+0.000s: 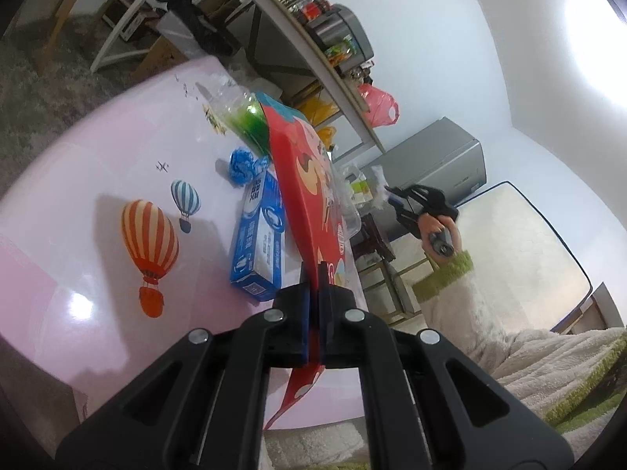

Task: Collect trash
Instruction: 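Grasp the clear plastic bag with the right tool while the left tool holds the snack bag, then carry both bags over the blue wastebasket and open both tools, then move both tools back over the table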

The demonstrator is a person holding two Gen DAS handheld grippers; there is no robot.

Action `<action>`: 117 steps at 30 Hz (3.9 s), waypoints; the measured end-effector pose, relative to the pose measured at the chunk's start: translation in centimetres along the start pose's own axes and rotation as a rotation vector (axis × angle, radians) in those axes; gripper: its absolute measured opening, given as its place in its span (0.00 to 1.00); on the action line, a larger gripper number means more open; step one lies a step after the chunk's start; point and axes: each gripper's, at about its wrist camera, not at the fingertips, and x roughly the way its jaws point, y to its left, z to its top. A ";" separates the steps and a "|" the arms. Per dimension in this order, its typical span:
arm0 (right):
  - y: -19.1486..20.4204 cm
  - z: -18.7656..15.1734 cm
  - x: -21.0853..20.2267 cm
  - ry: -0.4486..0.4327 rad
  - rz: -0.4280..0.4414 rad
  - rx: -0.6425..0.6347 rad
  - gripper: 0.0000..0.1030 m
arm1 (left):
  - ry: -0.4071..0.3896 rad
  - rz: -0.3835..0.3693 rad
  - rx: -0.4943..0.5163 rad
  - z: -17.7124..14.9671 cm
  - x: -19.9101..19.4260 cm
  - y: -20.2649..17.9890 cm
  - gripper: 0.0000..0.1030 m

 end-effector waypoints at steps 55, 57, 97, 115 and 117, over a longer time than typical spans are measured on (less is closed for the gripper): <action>-45.9 -22.0 -28.7 -0.353 -0.295 0.572 0.14 | 1.046 0.025 0.815 -29.5 48.3 -33.8 0.02; -48.4 -21.7 -27.0 -0.328 -0.363 0.589 0.14 | 1.088 0.085 0.848 -32.7 51.4 -33.2 0.02; -35.5 -21.5 -27.7 -0.380 -0.550 0.149 0.54 | 0.696 0.008 0.862 -21.2 33.4 -34.0 0.71; -13.1 -22.2 -18.7 -0.141 -0.290 -0.269 0.69 | 0.313 0.297 0.645 -9.8 13.2 -17.7 0.80; -11.5 -22.8 -16.6 -0.088 -0.278 -0.287 0.69 | 0.276 0.330 0.588 -9.1 11.7 -16.0 0.80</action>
